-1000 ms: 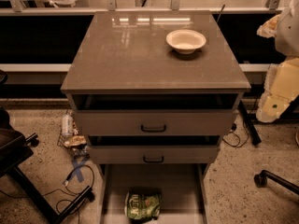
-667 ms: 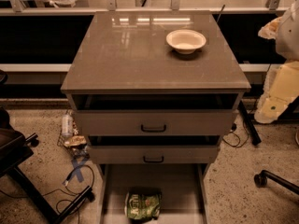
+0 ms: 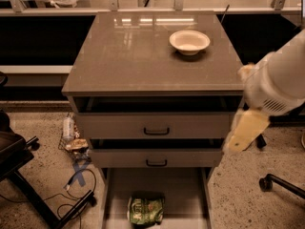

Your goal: Pick green jalapeno chip bag from bottom drawer and place on counter

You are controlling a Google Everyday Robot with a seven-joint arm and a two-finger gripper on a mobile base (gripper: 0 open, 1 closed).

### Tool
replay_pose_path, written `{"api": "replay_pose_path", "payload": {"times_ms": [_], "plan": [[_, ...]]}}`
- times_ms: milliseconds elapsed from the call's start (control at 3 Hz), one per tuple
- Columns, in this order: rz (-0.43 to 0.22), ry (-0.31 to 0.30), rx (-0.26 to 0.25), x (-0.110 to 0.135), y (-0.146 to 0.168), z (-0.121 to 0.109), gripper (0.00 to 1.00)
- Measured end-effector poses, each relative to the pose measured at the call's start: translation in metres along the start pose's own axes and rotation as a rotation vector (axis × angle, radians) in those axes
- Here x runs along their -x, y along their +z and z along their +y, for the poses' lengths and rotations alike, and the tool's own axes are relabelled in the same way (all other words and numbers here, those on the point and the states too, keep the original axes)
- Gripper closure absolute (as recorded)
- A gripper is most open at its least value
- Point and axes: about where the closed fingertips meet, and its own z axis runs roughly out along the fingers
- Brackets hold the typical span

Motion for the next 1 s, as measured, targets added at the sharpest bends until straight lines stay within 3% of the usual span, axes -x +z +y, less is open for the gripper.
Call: {"api": "replay_pose_path", "payload": {"times_ms": [667, 1000], "plan": [[-0.114, 0.053, 0.038, 0.004, 0.132, 0.036, 0.00], [-0.237, 0.114, 0.035, 0.003, 0.190, 0.058, 0.00]]}}
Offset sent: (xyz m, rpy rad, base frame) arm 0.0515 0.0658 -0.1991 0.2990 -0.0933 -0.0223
